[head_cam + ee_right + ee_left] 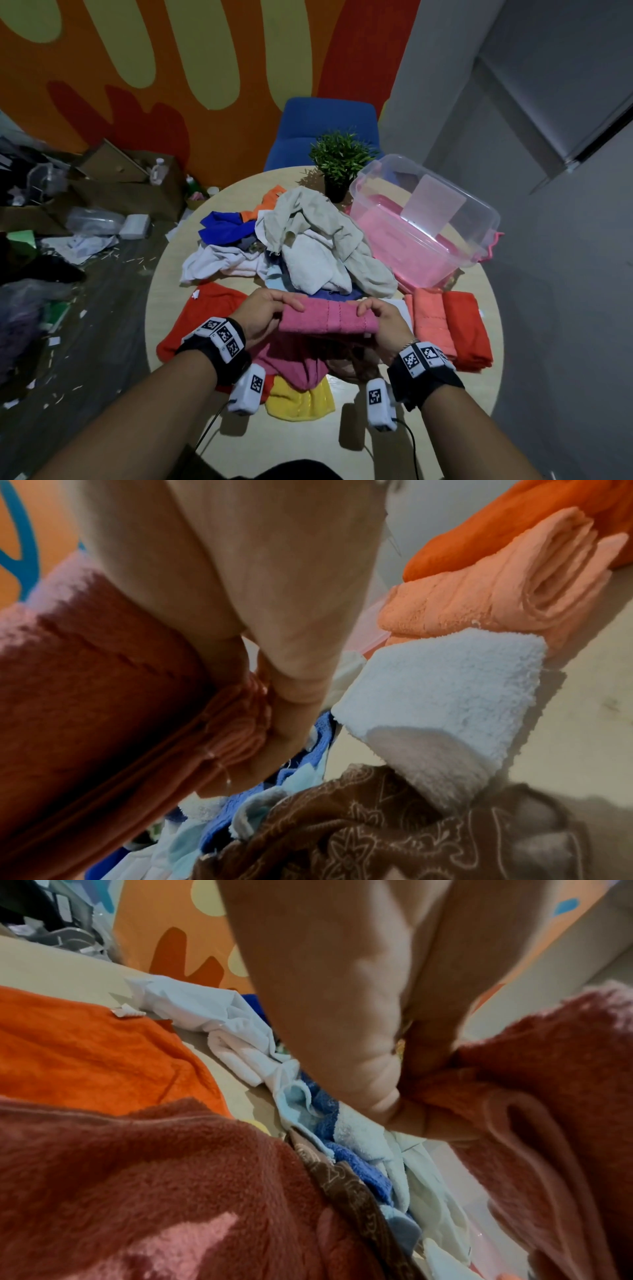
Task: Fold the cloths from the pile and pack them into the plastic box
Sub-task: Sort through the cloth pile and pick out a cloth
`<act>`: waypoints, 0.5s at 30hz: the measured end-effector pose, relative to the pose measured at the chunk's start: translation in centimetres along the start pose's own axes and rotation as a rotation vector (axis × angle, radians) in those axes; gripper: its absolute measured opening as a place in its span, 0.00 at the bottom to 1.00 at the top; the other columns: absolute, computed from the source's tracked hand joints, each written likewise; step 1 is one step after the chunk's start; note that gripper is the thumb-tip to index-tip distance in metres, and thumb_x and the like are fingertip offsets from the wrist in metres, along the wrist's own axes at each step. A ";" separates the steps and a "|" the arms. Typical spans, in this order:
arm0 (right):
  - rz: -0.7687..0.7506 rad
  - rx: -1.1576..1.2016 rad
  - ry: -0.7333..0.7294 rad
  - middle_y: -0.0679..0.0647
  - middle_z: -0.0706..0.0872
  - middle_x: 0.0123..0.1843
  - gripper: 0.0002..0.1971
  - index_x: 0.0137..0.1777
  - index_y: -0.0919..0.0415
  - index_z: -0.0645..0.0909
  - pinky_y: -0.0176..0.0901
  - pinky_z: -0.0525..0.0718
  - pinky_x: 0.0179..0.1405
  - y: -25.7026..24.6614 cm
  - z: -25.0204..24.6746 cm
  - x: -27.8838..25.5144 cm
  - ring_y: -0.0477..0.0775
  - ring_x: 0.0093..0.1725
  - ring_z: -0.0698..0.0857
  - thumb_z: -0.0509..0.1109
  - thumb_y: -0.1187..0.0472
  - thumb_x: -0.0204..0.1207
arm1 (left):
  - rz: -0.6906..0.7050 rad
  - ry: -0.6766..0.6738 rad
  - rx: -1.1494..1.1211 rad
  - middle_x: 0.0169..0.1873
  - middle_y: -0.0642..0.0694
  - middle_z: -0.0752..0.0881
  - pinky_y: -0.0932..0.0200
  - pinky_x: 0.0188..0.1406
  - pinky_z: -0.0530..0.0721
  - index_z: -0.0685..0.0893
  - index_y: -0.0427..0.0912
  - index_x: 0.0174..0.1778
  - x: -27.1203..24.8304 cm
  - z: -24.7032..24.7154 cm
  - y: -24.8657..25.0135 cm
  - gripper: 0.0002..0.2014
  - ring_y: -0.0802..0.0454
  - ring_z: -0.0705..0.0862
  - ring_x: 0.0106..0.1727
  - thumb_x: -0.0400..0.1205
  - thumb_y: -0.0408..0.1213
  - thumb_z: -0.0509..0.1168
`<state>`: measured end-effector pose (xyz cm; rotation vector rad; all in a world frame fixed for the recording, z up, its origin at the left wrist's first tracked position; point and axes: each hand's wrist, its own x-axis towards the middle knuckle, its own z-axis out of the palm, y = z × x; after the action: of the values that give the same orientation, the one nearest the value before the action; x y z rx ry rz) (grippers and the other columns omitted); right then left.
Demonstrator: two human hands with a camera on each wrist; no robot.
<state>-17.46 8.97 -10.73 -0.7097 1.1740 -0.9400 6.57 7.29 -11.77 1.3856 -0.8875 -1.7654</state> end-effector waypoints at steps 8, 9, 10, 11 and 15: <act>0.250 0.068 0.075 0.65 0.83 0.35 0.05 0.32 0.66 0.80 0.45 0.81 0.31 -0.6 -1.5 -0.2 0.63 0.33 0.80 0.67 0.63 0.64 | 0.129 -0.072 0.234 0.50 0.37 0.91 0.44 0.57 0.89 0.89 0.40 0.49 0.0 0.9 2.1 0.13 0.42 0.90 0.52 0.73 0.22 0.77; 0.203 -0.013 0.072 0.62 0.81 0.33 0.11 0.33 0.63 0.79 0.43 0.77 0.29 -0.3 -2.0 0.0 0.60 0.33 0.78 0.73 0.55 0.63 | 0.129 -0.089 0.216 0.51 0.35 0.91 0.44 0.55 0.89 0.86 0.41 0.56 -0.1 1.2 2.5 0.17 0.42 0.90 0.52 0.75 0.20 0.75; 0.141 -0.131 0.064 0.56 0.79 0.31 0.17 0.32 0.60 0.78 0.41 0.74 0.29 -0.1 -2.5 0.0 0.56 0.32 0.76 0.81 0.50 0.58 | 0.135 -0.118 0.196 0.52 0.34 0.91 0.45 0.54 0.90 0.83 0.42 0.61 -0.2 1.6 3.0 0.21 0.42 0.90 0.52 0.76 0.19 0.74; 0.071 -0.255 0.032 0.52 0.78 0.30 0.22 0.33 0.57 0.76 0.41 0.74 0.28 0.0 -3.0 0.0 0.53 0.32 0.77 0.86 0.50 0.54 | 0.142 -0.139 0.187 0.52 0.34 0.91 0.45 0.54 0.89 0.82 0.43 0.65 -0.2 2.1 3.5 0.23 0.41 0.91 0.53 0.77 0.20 0.74; 0.009 -0.389 -0.181 0.64 0.91 0.46 0.27 0.56 0.62 0.76 0.58 0.90 0.48 -0.4 -3.1 -0.7 0.64 0.48 0.91 0.86 0.63 0.61 | 0.227 -0.247 0.348 0.53 0.41 0.92 0.51 0.61 0.87 0.83 0.40 0.67 0.1 4.3 5.2 0.19 0.47 0.90 0.58 0.80 0.25 0.72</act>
<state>-20.63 9.45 -10.87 -1.0771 1.2093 -0.6281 2.94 4.91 -6.53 1.2290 -1.4829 -1.6826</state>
